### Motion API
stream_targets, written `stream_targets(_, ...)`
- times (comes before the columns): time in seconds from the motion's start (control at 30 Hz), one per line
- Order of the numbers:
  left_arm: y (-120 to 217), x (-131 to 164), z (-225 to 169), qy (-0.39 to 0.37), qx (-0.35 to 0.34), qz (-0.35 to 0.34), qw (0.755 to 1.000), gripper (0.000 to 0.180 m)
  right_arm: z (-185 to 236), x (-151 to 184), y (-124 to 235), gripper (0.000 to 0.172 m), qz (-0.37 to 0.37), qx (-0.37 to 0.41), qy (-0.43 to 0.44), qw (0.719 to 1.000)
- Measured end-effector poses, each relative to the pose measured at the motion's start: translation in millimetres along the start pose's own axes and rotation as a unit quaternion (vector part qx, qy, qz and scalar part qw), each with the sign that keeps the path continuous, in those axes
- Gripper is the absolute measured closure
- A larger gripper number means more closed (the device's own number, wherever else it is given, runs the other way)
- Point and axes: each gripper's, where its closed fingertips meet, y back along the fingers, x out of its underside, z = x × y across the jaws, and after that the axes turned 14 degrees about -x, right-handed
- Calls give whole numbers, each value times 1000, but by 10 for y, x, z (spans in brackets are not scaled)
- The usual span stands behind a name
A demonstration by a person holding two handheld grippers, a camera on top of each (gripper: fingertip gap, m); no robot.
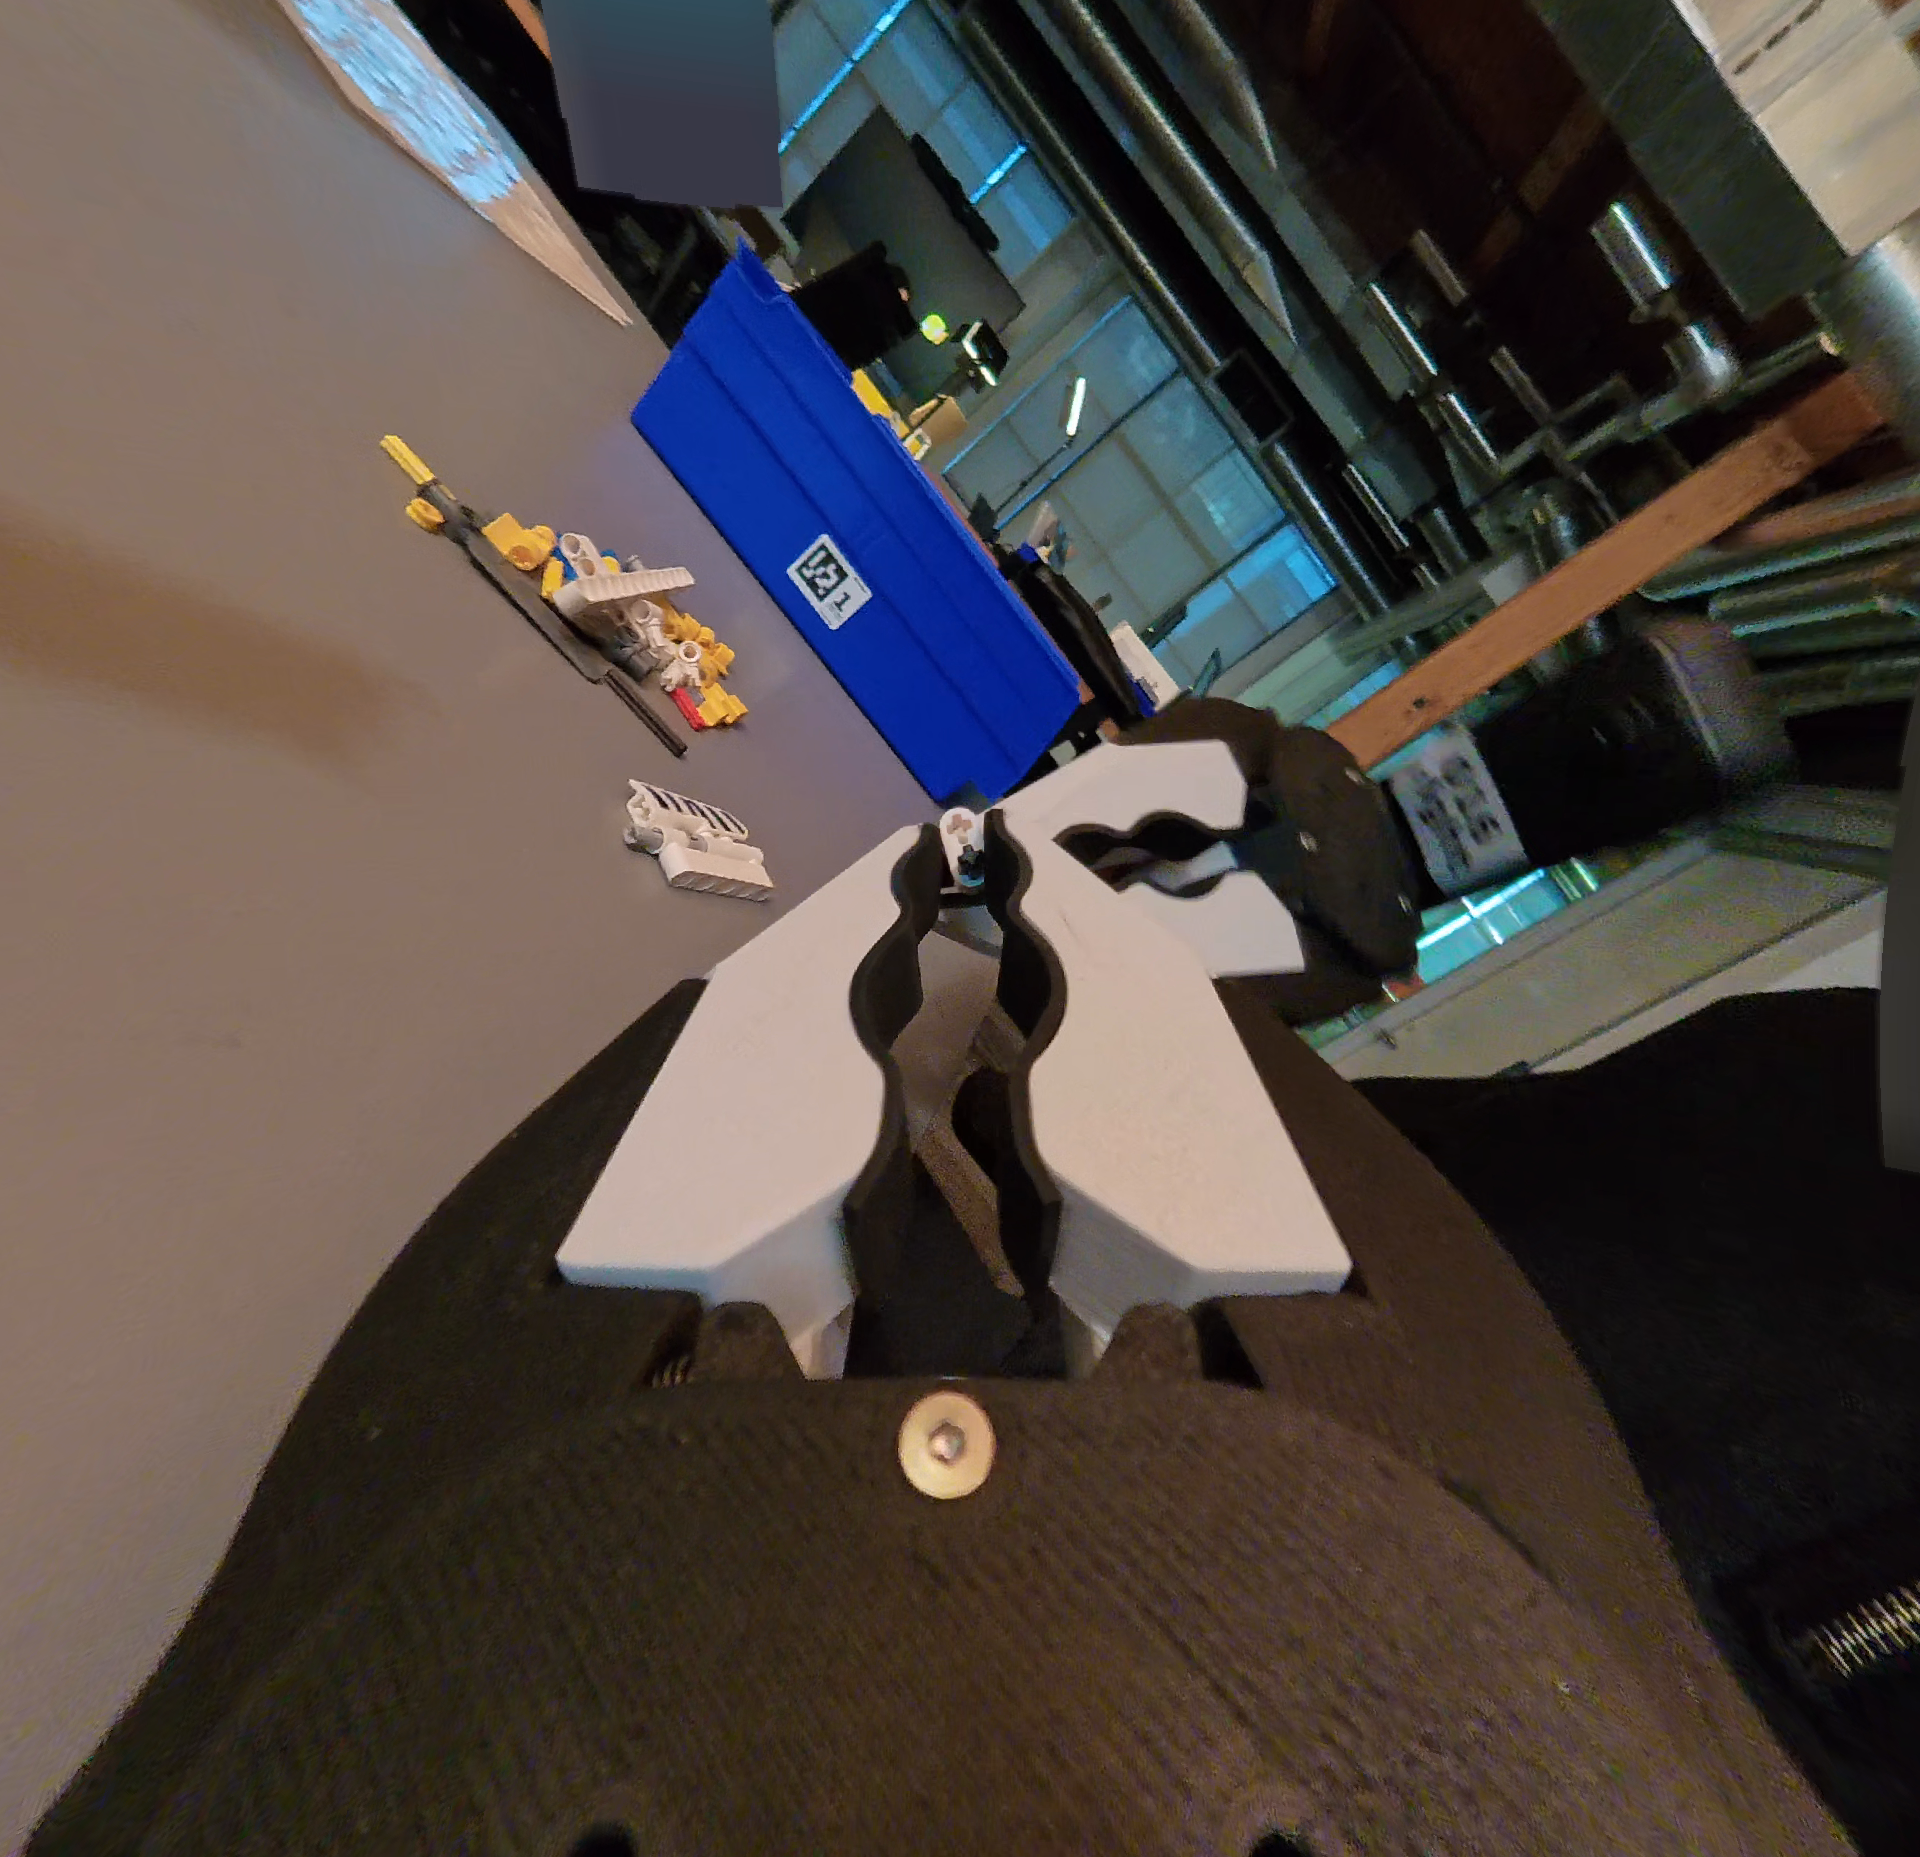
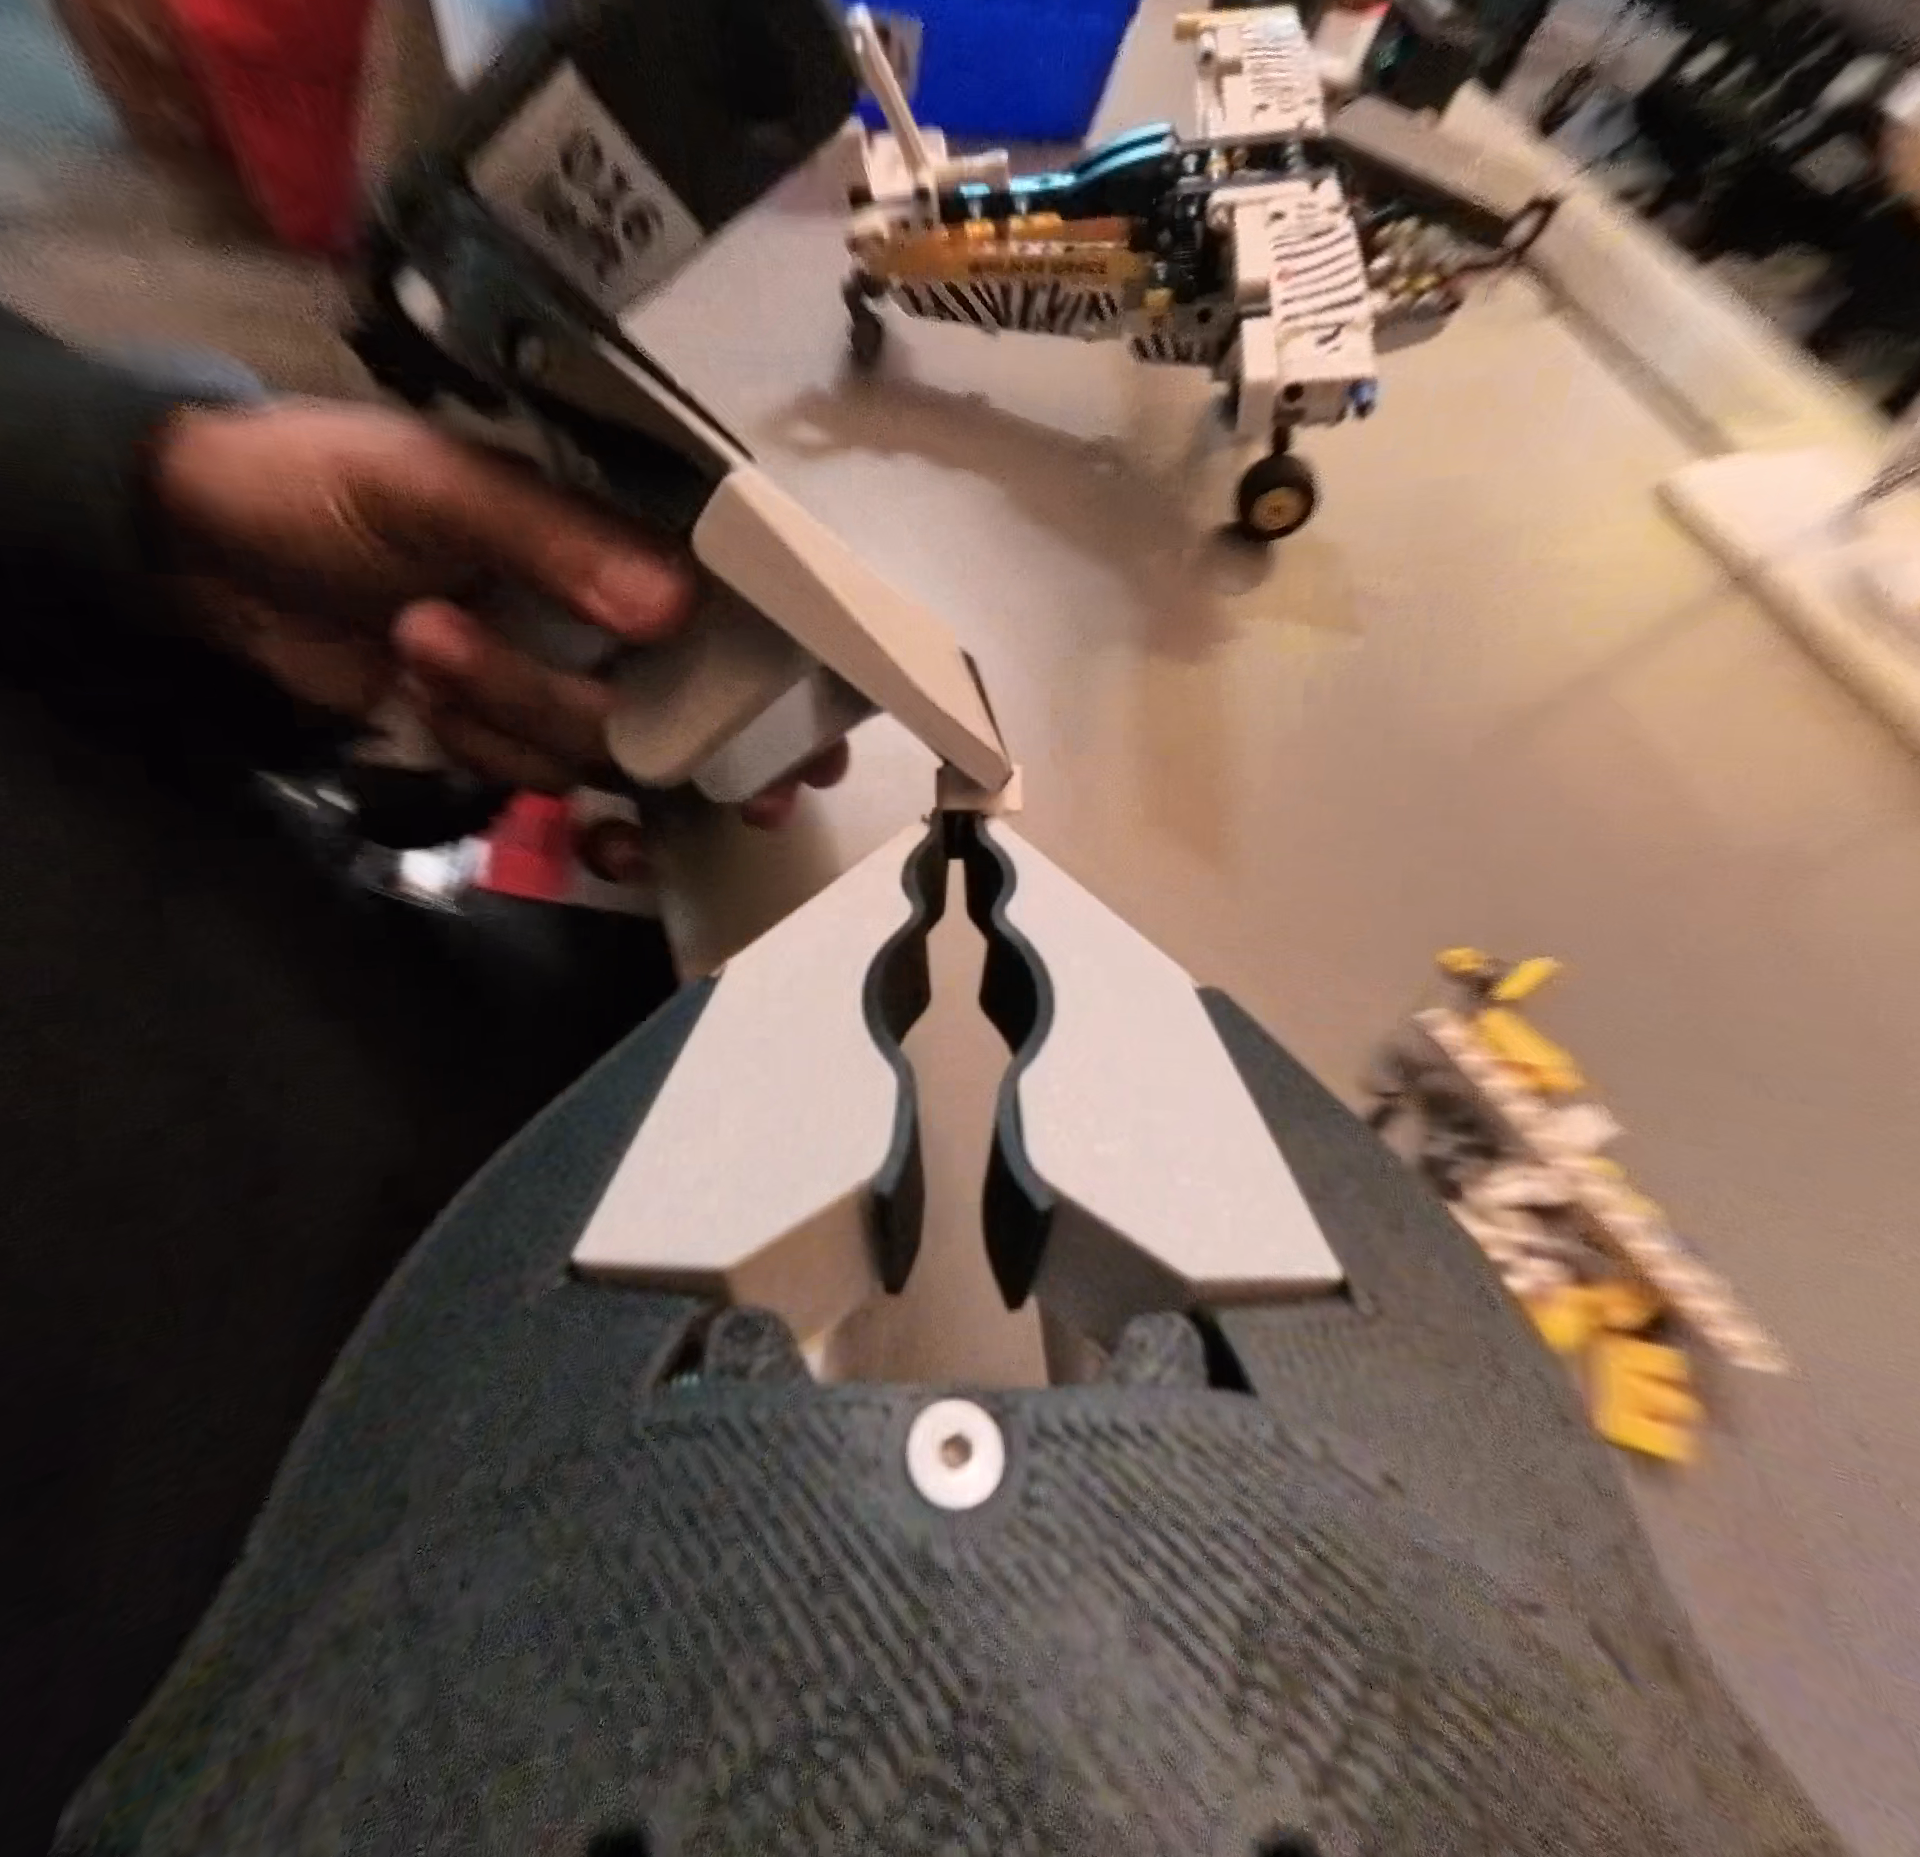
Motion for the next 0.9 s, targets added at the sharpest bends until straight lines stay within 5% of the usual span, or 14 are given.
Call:
stream_targets(0.1,6,13,-28,-25,7,8,1000,177,66,-28,19,171,-74,-110,-139,981)
stream_targets(0.27,43,2,-166,-1,62,18,998,178,160,-145,134,172,-202,-306,-356,860)
stream_targets(0.33,37,15,-156,8,66,24,998,179,162,-124,127,172,-217,-317,-370,846)
stream_targets(0.47,26,10,-110,24,57,27,998,179,114,-79,92,172,-175,-232,-288,913)
stream_targets(0.6,2,-29,-80,57,55,28,996,180,26,-53,91,171,-69,-66,-92,991)
stream_targets(0.8,-2,1,-103,83,66,42,993,179,6,-19,136,170,18,54,98,994)
stream_targets(0.9,26,16,-125,89,76,48,992,179,60,-47,141,170,-10,11,47,999)
